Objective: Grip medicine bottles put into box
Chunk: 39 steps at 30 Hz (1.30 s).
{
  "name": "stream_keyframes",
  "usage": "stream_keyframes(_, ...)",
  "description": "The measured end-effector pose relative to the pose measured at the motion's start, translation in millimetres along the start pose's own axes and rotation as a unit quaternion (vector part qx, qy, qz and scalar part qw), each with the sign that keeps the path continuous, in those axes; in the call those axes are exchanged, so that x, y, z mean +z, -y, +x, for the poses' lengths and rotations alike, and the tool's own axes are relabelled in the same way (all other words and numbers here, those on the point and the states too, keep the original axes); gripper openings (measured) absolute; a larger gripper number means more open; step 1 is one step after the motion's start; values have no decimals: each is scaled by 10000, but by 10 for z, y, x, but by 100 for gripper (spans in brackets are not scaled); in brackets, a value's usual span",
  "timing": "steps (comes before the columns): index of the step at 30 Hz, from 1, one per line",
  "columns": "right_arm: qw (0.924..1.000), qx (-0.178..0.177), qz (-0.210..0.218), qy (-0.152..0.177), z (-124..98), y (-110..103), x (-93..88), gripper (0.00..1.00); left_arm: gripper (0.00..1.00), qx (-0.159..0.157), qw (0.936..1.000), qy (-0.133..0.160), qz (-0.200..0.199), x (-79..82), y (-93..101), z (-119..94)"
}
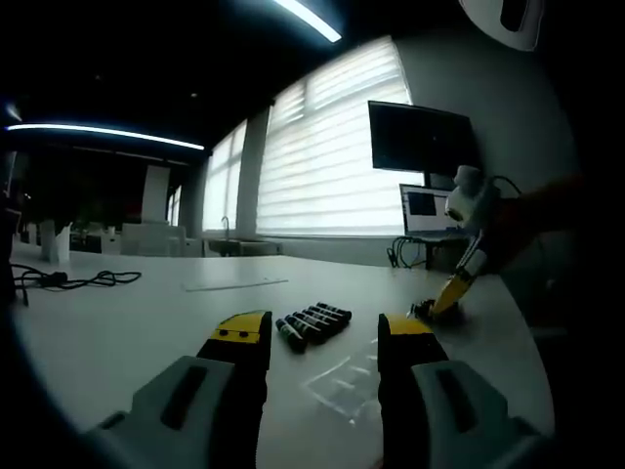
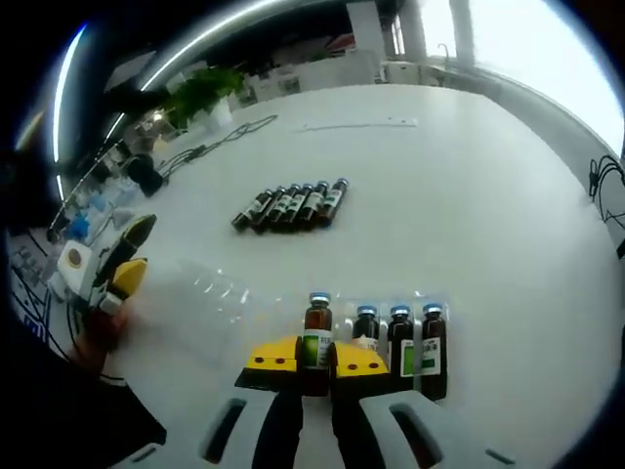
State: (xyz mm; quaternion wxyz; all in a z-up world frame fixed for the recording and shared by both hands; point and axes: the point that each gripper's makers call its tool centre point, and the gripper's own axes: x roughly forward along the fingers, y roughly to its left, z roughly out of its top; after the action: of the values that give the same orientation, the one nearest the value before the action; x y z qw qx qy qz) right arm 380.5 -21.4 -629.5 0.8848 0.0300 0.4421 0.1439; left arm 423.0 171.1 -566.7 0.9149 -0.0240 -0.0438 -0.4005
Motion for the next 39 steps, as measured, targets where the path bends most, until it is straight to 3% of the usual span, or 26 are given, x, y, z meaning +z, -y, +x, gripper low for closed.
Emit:
stream_keyframes(10, 10000, -70, -10, 46, -18, 40, 7, 6, 36, 1, 10000, 15, -11, 8, -2, 0)
stream_keyframes(12, 9999, -97, -12, 54, -32, 56, 14, 0, 36, -1, 10000, 12, -11, 6, -1, 0)
stream_keyframes(21, 9993, -64, -120, 335, -102, 57, 180, 0, 36, -5, 10000, -2, 14, 2, 4, 1)
stream_keyframes(39, 9977, -127, -657, -78, -16, 68, 46, 2, 36, 21, 10000, 11, 11, 8, -6, -4)
